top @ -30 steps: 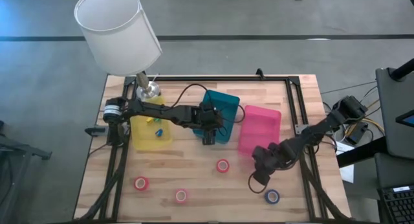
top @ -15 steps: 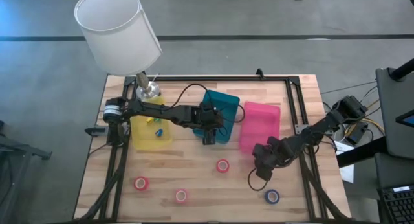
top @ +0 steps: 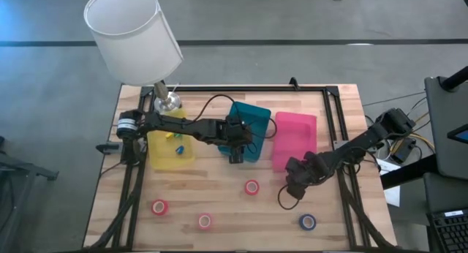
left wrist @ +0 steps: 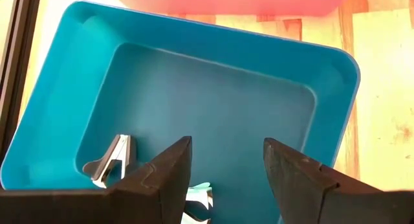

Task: Pick and place Stapler, Stapler remover, tape
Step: Put the blue staple remover into the blue bin

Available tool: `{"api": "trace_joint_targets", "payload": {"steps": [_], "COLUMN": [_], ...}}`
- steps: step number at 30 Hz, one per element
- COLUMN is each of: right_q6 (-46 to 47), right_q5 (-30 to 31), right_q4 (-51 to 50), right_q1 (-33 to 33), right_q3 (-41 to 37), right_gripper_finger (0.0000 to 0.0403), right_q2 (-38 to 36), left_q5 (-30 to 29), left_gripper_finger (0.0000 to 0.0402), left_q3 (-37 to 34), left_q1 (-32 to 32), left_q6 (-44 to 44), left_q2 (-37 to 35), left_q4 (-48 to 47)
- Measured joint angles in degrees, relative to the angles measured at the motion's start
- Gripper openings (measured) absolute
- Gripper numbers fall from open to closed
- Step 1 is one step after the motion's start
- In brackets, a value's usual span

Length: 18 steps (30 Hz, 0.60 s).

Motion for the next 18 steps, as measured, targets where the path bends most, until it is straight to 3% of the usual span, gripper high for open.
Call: {"api": "trace_joint_targets", "payload": {"steps": [5,18], "right_q6": [2.4,-1.5], "right_q5": [0.0,-0.6], "right_q4": [0.3,6.3], "right_q1": [0.0,2.5], "right_q3": [0.0,-0.6], "right_gripper_finger": [0.0176,0.0176], "right_q2": [0.0,0.4], "left_q5": [0.0,0.0], "left_gripper_finger": [0.0195,0.0195], "left_q3": [0.0,0.0], "left_q1": [0.0,0.0], "left_q6": [-0.4,-0.6], "left_q2": [0.0,0.0], "left_q4": [0.0,0.0]}}
